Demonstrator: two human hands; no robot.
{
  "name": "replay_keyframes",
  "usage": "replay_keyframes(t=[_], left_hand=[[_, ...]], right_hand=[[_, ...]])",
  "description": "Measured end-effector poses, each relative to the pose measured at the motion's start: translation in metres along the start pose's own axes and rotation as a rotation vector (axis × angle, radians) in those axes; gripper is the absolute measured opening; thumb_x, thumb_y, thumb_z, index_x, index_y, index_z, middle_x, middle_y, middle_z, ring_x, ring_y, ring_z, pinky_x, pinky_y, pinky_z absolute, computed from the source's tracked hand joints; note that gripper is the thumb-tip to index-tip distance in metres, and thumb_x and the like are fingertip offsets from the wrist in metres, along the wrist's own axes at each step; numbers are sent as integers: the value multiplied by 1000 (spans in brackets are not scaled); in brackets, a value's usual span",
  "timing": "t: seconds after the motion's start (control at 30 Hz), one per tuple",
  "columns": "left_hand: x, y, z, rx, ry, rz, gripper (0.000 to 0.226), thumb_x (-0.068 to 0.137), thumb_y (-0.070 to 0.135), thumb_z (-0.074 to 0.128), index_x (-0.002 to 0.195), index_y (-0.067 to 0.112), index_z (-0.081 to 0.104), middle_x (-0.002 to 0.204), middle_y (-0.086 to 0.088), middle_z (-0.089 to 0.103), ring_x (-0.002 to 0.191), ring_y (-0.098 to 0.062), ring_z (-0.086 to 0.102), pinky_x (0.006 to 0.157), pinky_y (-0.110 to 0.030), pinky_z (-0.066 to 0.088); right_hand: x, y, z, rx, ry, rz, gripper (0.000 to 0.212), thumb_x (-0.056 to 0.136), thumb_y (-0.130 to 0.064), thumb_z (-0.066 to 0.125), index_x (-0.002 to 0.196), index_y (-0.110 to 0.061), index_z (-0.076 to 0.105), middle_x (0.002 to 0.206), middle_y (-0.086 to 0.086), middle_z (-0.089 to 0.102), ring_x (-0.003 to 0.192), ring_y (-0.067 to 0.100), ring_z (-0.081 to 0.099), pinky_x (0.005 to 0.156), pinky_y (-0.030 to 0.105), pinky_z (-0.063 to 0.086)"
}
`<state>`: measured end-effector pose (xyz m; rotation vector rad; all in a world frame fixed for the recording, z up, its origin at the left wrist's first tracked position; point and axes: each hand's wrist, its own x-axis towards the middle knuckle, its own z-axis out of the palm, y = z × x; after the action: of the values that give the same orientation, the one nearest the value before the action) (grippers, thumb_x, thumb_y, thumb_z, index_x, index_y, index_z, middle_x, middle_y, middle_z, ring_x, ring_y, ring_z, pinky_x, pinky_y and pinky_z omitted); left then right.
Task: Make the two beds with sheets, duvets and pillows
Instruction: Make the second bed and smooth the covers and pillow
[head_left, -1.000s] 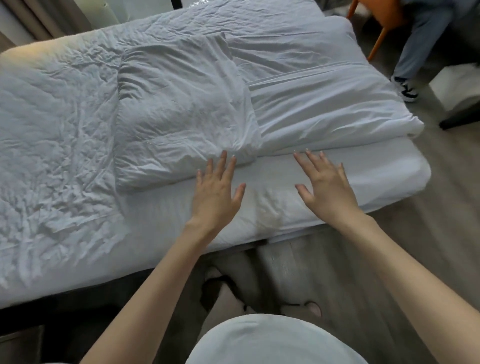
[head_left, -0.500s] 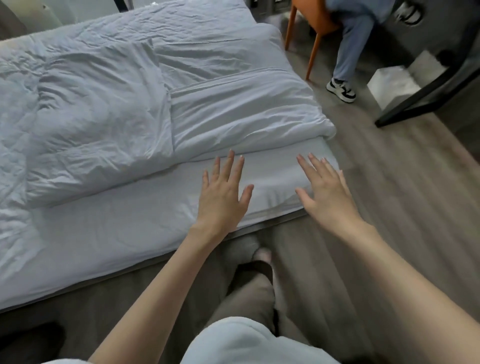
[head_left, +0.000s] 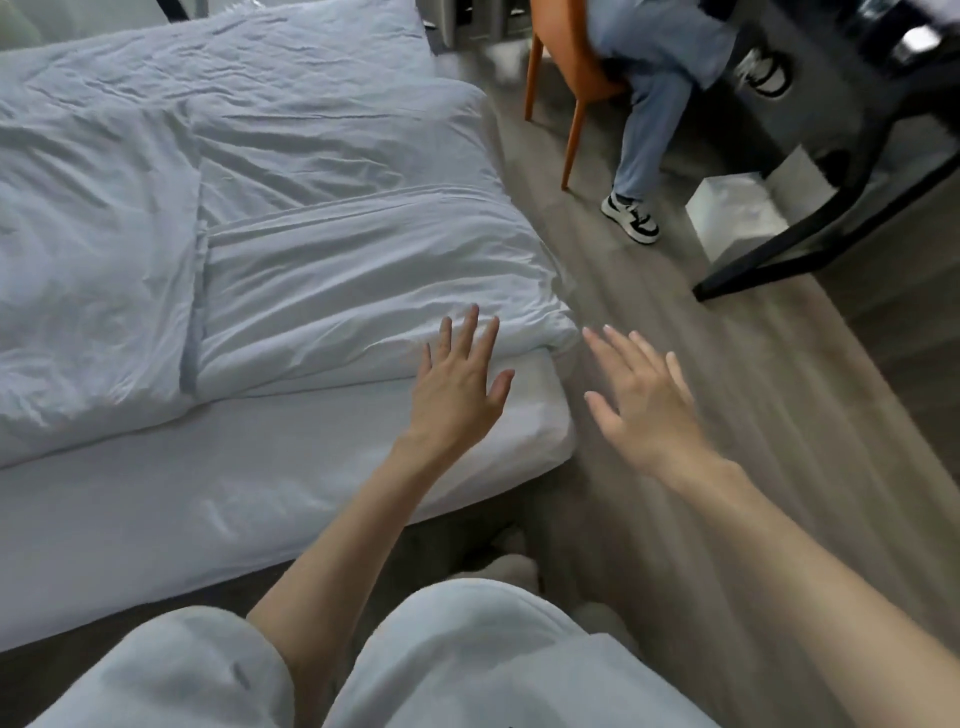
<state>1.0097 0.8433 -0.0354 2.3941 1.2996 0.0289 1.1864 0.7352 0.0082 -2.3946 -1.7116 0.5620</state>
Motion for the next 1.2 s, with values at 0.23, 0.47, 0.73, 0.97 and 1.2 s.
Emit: replay_keyframes(t=[0.23,0.47,0.73,0.97,1.2], left_hand=[[74,44,23,7,-74,-178,62,102,47,32,155,29,6,163,1,-8,150,-27,-8,122,-46,5],[132,103,52,-87,9,-473,61,101,48,33,155,28,11,164,0,-2,150,-28,-4,121,-46,9],[153,193,79,-281,146,-842,63,100,50,34,155,29,12,164,0,0,150,-25,1,121,-45,15],[194,210,88,-361,281,-1064,61,100,49,36,154,29,17,163,1,9,150,-23,10,120,-41,19],[270,180,113,-682,685,-1306,60,99,39,48,152,26,25,157,2,25,142,-17,30,110,-34,30]], right_hand=[[88,85,-27,54,-93,-54,65,99,-28,47,154,-33,12,162,-6,12,150,16,4,121,46,1],[184,169,-60,6,-203,-274,65,99,-30,48,154,-34,13,162,-7,10,150,14,2,121,44,1],[277,243,-106,-75,-356,-513,65,98,-28,50,154,-31,17,162,-4,15,149,19,8,120,46,6],[373,240,-107,-113,-409,-666,63,97,-28,52,154,-26,23,160,3,22,147,26,17,119,44,18],[470,213,-76,-96,-519,-739,55,101,-30,45,152,-23,26,159,4,24,146,22,15,119,38,17]])
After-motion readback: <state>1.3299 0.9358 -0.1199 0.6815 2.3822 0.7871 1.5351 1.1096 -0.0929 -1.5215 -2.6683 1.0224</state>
